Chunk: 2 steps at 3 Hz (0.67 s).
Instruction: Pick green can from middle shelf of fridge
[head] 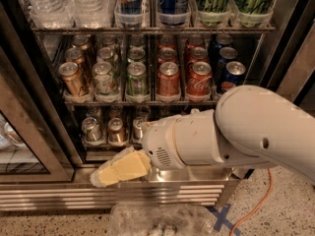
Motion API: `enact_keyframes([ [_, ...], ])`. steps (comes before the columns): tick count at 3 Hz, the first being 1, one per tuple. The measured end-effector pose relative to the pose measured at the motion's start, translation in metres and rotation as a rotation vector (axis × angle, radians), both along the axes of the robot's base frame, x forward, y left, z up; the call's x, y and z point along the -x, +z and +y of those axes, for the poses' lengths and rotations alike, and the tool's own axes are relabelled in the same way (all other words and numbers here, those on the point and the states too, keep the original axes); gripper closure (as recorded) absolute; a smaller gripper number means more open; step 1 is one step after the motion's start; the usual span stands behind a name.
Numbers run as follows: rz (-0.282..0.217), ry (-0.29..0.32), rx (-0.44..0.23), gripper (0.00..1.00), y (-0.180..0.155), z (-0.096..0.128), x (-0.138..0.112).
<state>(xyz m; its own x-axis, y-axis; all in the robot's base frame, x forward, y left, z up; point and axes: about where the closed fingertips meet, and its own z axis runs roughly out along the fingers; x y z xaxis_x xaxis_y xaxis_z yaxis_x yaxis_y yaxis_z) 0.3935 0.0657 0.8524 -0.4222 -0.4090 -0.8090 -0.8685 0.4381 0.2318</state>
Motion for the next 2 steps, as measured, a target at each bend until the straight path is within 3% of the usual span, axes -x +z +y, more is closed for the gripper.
enact_keyframes([
  [1, 0.034, -0.045, -0.085, 0.00, -0.025, 0.026, -0.001],
  [2, 0.027, -0.168, -0.165, 0.00, -0.041, 0.038, -0.006],
])
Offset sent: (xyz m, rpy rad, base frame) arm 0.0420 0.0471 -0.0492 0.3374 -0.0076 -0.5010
